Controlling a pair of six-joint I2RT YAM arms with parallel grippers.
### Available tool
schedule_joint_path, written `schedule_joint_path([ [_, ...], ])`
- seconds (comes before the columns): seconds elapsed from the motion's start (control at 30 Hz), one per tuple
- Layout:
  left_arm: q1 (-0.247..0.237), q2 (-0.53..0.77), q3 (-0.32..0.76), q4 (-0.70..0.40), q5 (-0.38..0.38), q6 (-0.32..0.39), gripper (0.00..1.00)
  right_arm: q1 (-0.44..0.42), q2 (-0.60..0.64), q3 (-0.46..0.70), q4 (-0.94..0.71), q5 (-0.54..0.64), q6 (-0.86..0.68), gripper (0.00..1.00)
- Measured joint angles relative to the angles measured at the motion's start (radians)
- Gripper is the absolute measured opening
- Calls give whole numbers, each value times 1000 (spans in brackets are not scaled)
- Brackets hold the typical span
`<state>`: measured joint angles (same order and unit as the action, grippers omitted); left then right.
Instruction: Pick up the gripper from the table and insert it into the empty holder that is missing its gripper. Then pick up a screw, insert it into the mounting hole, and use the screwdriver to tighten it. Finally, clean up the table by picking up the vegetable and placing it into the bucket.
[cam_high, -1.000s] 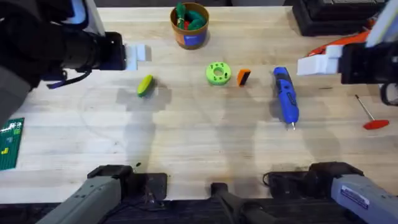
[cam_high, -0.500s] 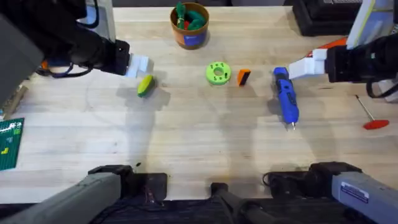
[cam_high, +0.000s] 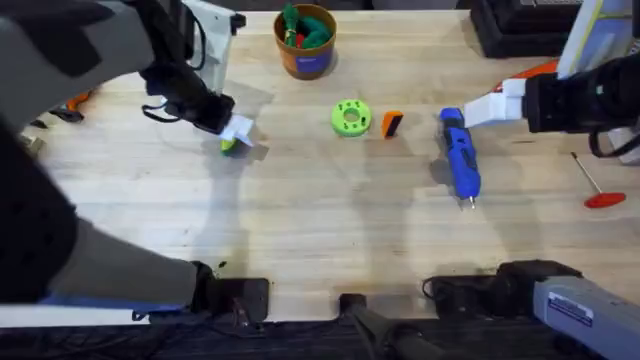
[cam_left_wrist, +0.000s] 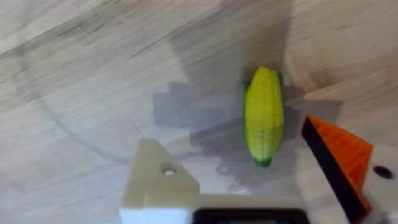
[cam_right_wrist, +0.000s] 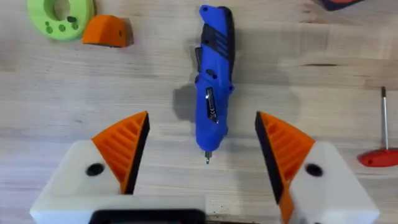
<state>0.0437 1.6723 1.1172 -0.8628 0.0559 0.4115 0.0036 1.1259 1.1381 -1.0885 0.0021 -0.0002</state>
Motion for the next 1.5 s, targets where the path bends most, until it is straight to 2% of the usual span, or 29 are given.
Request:
schedule_joint_path([
  [0.27,0,83,0,60,4,7,975,0,0,0,0,0,0,983],
  [0.47,0,83,0,69,7,9,604,0,0,0,0,0,0,983],
  [0.53,0,83,0,72,7,11,420,0,0,0,0,0,0,983],
  [0.63,0,83,0,75,4,14,77,0,0,0,0,0,0,982],
  [0.67,0,83,0,75,3,18,21,0,0,0,0,0,0,982],
  [1.1,0,83,14,61,8,19,4,0,0,0,0,0,0,983],
  [1.3,0,63,128,-37,18,18,4,0,0,0,0,0,0,982],
  [1.5,0,-63,241,-100,25,17,4,0,0,0,0,0,0,983],
])
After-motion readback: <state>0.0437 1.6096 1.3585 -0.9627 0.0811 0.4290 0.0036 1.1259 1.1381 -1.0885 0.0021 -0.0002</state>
